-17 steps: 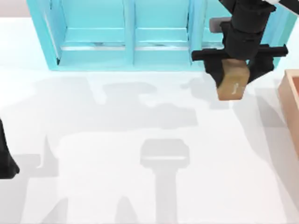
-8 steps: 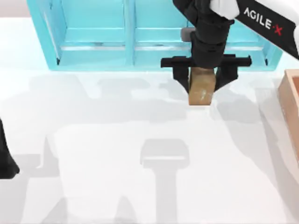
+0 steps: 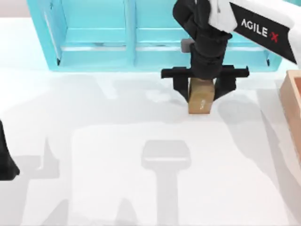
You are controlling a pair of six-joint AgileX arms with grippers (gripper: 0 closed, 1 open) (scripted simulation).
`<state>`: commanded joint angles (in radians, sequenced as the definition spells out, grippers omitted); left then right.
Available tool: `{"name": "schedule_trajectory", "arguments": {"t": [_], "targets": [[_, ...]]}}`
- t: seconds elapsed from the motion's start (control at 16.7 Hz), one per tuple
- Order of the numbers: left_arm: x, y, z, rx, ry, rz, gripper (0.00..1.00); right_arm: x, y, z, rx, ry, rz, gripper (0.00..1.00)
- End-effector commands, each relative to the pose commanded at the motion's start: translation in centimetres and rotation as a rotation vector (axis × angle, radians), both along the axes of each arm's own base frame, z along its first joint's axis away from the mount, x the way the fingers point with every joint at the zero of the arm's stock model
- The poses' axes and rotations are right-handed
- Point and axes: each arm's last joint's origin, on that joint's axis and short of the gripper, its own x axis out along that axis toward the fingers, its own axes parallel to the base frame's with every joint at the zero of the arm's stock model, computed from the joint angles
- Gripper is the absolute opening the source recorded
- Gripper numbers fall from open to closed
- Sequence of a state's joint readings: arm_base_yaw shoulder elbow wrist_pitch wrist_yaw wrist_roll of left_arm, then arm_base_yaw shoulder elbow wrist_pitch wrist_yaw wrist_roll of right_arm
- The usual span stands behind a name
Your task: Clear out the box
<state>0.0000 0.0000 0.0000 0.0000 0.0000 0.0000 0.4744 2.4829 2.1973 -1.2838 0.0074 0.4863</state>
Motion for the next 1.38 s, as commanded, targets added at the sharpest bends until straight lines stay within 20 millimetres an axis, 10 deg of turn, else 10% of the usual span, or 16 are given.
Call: {"name": "schedule_trajectory", "arguments": {"t": [0.36,1.14,1.38], "targets": [[0.00,0.00,0.00,0.000,0.000,0.000,1.00,-0.07,0.01,-1.33,-0.001,0.000,0.000,0.00],[0.00,0.00,0.00,0.000,0.000,0.000,1.00,-0.07,0.01,-1.33,-0.001,0.000,0.000,0.98],[0.00,0.00,0.00,0.000,0.000,0.000,1.00,-0.07,0.01,-1.33,-0.001,0.000,0.000,1.00]]}}
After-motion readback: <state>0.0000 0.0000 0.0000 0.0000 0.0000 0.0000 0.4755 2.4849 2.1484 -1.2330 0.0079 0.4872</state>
